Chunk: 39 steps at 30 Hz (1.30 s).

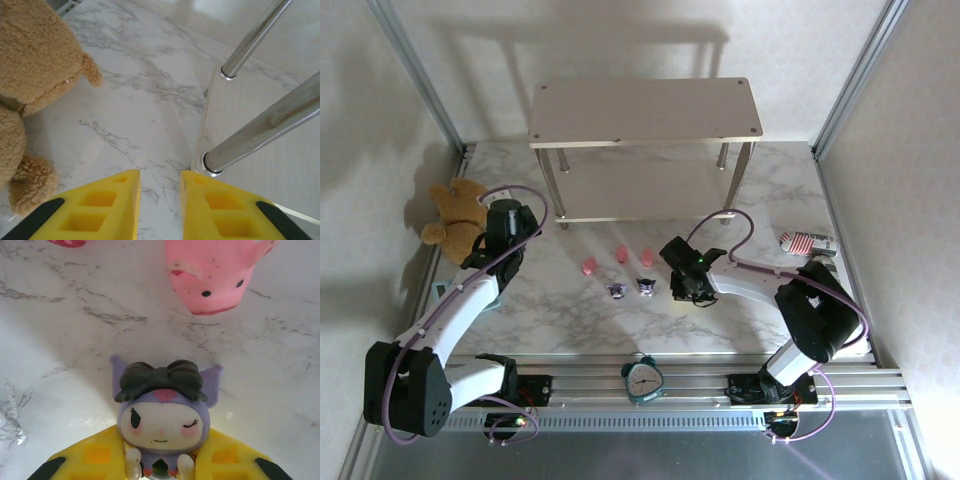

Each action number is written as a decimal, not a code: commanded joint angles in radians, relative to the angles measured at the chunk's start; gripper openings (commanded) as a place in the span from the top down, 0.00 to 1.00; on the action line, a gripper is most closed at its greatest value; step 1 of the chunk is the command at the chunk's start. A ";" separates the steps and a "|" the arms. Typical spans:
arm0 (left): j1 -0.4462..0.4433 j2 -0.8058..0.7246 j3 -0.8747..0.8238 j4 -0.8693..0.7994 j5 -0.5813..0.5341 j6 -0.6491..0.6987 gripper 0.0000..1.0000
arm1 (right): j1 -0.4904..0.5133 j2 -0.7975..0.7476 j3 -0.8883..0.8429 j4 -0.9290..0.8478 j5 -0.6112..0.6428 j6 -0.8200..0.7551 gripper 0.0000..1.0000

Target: Place and organize the plastic toys onto the shelf

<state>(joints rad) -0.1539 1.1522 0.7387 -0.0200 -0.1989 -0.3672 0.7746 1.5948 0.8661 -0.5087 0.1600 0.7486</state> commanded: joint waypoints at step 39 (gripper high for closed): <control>-0.008 -0.044 0.094 -0.061 -0.013 0.044 0.73 | -0.308 0.352 0.727 -0.148 0.100 -0.545 0.85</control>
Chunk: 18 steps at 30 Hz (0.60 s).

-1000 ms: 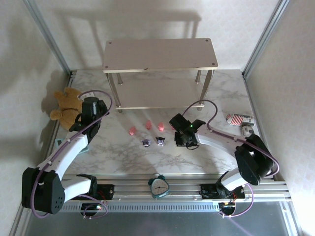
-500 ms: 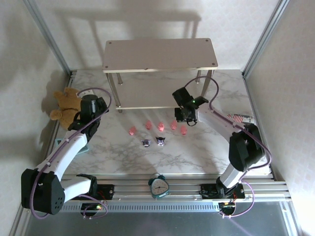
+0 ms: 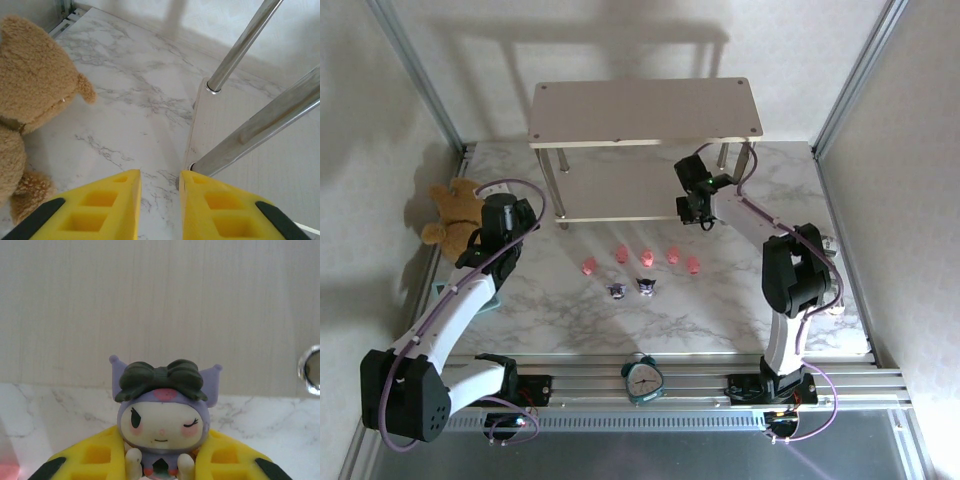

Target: Place and organize the plastic toys onto the shelf

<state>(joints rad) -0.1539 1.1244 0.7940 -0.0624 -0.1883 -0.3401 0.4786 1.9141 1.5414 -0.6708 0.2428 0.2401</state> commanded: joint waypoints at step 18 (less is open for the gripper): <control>-0.008 -0.030 0.054 -0.054 -0.047 0.036 0.71 | -0.043 0.156 0.160 0.050 0.001 -0.038 0.84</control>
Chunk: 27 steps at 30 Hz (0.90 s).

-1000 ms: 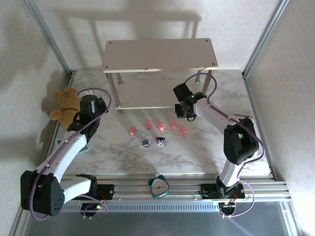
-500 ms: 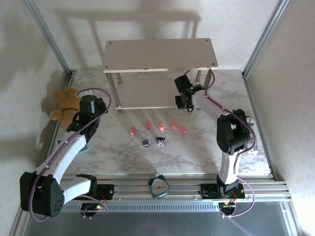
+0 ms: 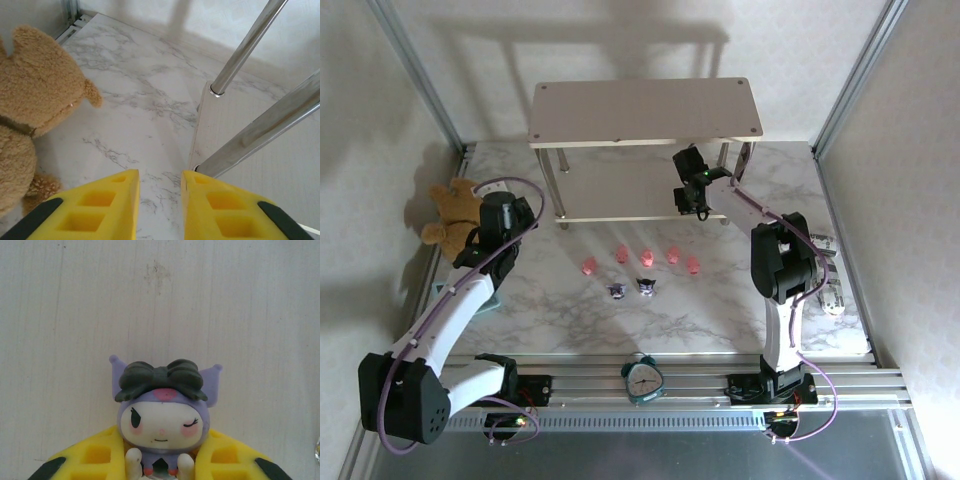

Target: Place and organize the plastic toys onto the shelf

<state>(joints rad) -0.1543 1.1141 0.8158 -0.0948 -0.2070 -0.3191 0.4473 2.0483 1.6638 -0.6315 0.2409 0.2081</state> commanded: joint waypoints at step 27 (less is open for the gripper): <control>-0.008 -0.017 0.037 -0.026 -0.012 0.005 0.68 | -0.041 0.047 0.014 0.021 -0.051 0.060 0.62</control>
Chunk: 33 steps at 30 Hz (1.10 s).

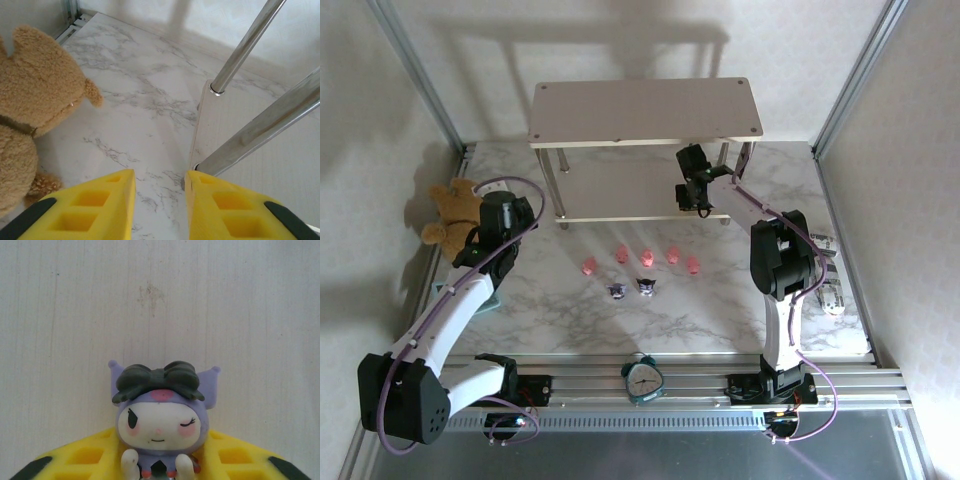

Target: Place and organize the plastic toys onto the shelf

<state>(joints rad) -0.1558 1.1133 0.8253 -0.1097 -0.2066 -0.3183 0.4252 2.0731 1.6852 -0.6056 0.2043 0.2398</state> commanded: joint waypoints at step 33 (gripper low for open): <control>-0.062 -0.132 -0.123 0.027 0.061 -0.021 0.65 | 0.006 -0.476 -0.361 -0.003 -0.008 0.107 0.31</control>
<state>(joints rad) -0.1875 1.0111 0.7311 -0.0978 -0.1787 -0.3233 0.4244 1.7107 1.3518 -0.5831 0.1856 0.2977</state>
